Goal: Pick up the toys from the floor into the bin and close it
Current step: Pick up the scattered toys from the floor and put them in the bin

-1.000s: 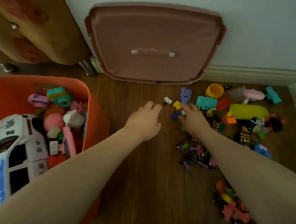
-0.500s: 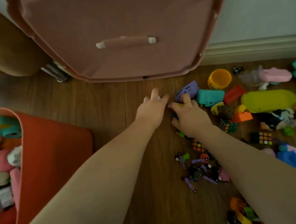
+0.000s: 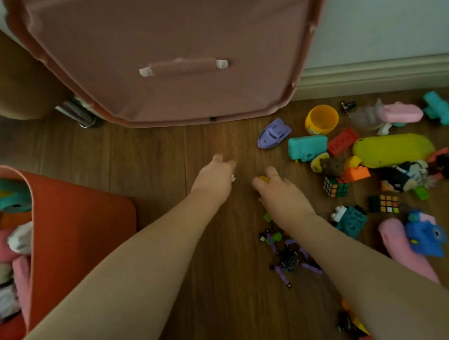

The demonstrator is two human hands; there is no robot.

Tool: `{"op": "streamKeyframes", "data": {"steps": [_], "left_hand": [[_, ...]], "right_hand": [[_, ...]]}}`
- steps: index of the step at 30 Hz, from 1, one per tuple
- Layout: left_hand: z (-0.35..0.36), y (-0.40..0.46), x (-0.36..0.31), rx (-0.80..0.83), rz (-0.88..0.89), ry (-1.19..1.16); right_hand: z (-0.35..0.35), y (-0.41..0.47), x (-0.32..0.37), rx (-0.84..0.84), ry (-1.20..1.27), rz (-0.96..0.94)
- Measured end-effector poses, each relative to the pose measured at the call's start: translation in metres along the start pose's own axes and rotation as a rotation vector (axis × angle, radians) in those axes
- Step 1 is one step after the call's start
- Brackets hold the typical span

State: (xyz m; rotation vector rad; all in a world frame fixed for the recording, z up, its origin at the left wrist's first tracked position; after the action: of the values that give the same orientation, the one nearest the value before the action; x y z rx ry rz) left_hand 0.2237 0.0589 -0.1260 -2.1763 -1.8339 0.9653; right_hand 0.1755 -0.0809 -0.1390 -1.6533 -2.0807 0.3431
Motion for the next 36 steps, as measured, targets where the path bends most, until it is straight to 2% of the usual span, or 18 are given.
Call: {"op": "streamKeyframes", "data": {"steps": [4, 8, 10, 13, 15, 17, 19, 21, 23, 25, 29, 31, 36], "left_hand": [[-0.008, -0.022, 0.0, -0.07, -0.038, -0.352], [-0.027, -0.058, -0.01, -0.085, -0.102, -0.787], [-0.04, -0.075, -0.015, -0.095, -0.135, -1.032], [-0.065, -0.113, -0.012, -0.106, -0.125, -1.24], [-0.08, -0.142, -0.003, -0.117, -0.054, -1.258], [-0.096, -0.172, 0.009, -0.159, 0.035, -1.241], [-0.113, -0.206, 0.025, -0.245, 0.105, -1.144], [-0.124, -0.23, 0.044, -0.361, 0.101, -1.036], [-0.128, -0.25, 0.067, -0.519, 0.031, -0.968], [-0.126, -0.263, 0.093, -0.629, -0.073, -0.802], [-0.114, -0.268, 0.129, -0.545, -0.278, -0.403], [-0.111, -0.269, 0.131, -0.552, -0.285, -0.378], [-0.12, -0.278, 0.111, -0.744, -0.136, -0.437]], "right_hand": [[0.002, -0.009, -0.002, -0.01, 0.082, 0.051], [-0.005, -0.026, 0.002, -0.158, 0.495, 0.203], [-0.015, -0.034, 0.01, -0.185, 0.805, 0.316], [-0.037, -0.053, 0.043, -0.047, 1.485, 0.412], [-0.054, -0.064, 0.073, 0.049, 1.763, 0.364], [-0.072, -0.073, 0.107, 0.123, 1.887, 0.245], [-0.093, -0.084, 0.145, 0.178, 1.937, 0.117], [-0.11, -0.09, 0.174, 0.204, 1.949, 0.021], [-0.124, -0.096, 0.201, 0.212, 1.913, -0.048], [-0.132, -0.102, 0.225, 0.202, 1.825, -0.083], [-0.128, -0.102, 0.25, 0.089, 1.356, -0.122], [-0.124, -0.103, 0.256, 0.023, 1.156, -0.168], [-0.12, -0.104, 0.262, 0.032, 1.097, -0.224]]}}
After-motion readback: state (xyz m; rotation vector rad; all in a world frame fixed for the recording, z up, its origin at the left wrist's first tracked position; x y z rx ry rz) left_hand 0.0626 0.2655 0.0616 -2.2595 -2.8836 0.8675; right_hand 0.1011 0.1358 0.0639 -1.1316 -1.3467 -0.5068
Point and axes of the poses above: each hand's wrist, its own y-axis towards the middle knuckle, its own z-axis out of the palm, x = y × z, the point moved 1 cm from there along y, towards the middle knuckle, and after that the axes turned 4 degrees about -y, right-handed, at the moved point
